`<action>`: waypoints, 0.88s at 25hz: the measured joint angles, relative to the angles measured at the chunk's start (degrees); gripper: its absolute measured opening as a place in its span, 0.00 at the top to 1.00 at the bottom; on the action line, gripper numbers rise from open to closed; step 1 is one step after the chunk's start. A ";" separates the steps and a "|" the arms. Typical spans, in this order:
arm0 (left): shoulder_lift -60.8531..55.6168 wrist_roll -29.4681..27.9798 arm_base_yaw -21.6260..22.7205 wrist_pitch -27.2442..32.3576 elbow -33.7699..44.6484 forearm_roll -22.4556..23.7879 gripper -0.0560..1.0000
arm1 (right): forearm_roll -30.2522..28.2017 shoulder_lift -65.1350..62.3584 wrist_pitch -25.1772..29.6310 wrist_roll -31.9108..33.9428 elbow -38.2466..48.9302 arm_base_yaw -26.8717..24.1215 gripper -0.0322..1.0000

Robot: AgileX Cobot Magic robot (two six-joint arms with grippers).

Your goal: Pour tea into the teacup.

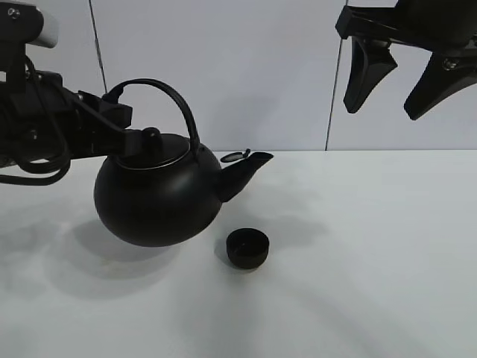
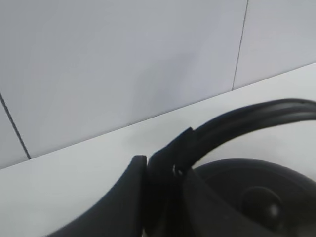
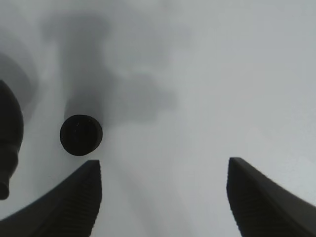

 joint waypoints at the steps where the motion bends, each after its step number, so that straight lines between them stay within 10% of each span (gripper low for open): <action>1: 0.00 0.00 -0.44 0.00 -0.04 -0.28 0.84 | 0.00 0.00 0.00 0.00 0.00 0.00 0.49; 22: 0.00 4.62 -5.16 1.56 -0.04 -19.54 0.84 | 0.00 0.00 -1.83 0.00 0.00 0.00 0.49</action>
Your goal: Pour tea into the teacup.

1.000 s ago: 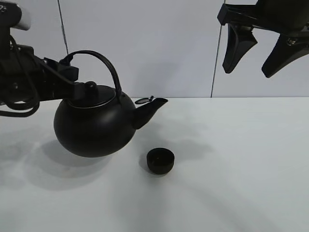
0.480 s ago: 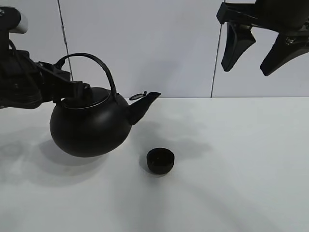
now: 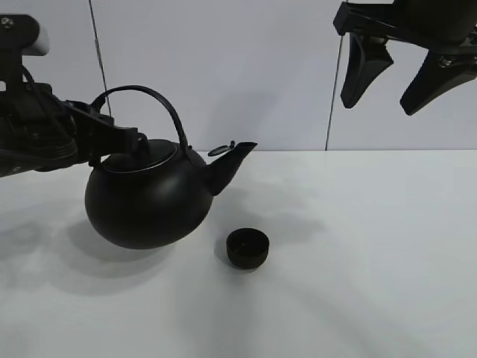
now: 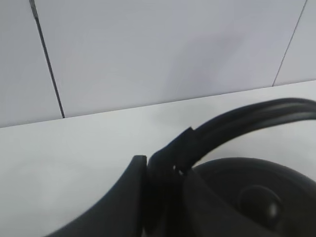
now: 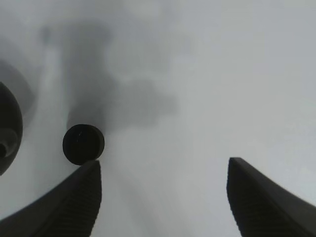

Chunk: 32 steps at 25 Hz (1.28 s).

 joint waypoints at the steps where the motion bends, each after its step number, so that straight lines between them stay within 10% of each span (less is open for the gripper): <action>1: 0.00 0.14 0.00 0.00 0.00 0.00 0.84 | 0.00 0.00 -0.07 0.00 0.00 0.00 0.49; 32: 6.58 13.62 -0.18 -6.02 -0.64 5.44 0.84 | 0.05 0.00 -0.70 0.00 0.00 0.00 0.49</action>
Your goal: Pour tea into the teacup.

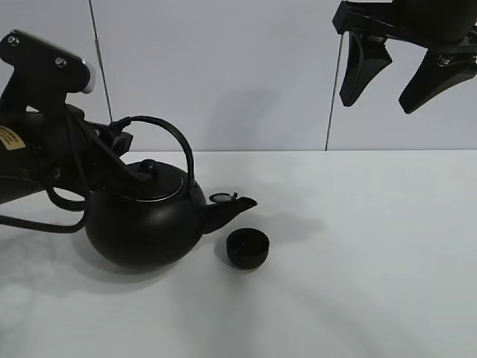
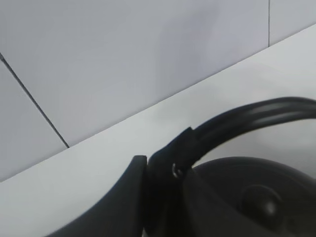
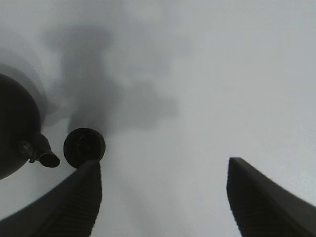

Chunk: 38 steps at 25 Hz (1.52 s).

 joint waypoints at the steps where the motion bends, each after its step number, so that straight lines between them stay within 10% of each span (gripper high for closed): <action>1: 0.01 0.53 0.00 0.00 0.00 0.00 0.84 | 0.00 0.00 -0.14 0.00 0.00 0.00 0.49; 38: 0.06 11.13 0.00 6.51 -4.07 -2.85 0.84 | 0.00 0.00 -0.14 0.00 0.00 0.00 0.49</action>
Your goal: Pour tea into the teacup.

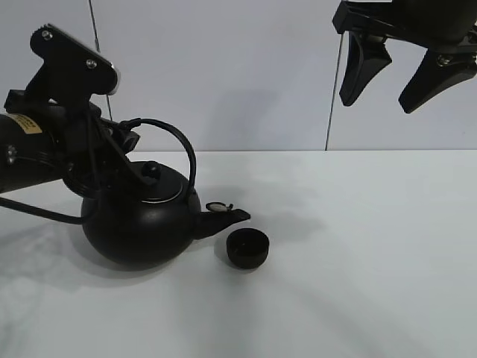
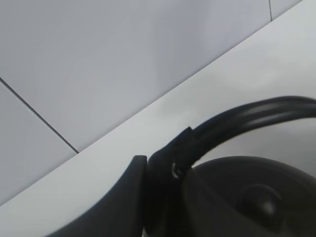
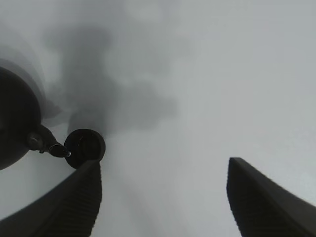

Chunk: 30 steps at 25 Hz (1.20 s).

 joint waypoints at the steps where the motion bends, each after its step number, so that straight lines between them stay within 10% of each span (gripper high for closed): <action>1: 0.00 0.07 0.00 0.05 0.00 0.00 0.84 | 0.00 0.00 0.00 0.00 0.00 0.00 0.49; 30: 0.00 2.55 0.00 0.28 0.00 -0.15 0.84 | -0.05 0.00 0.00 0.00 0.00 0.00 0.49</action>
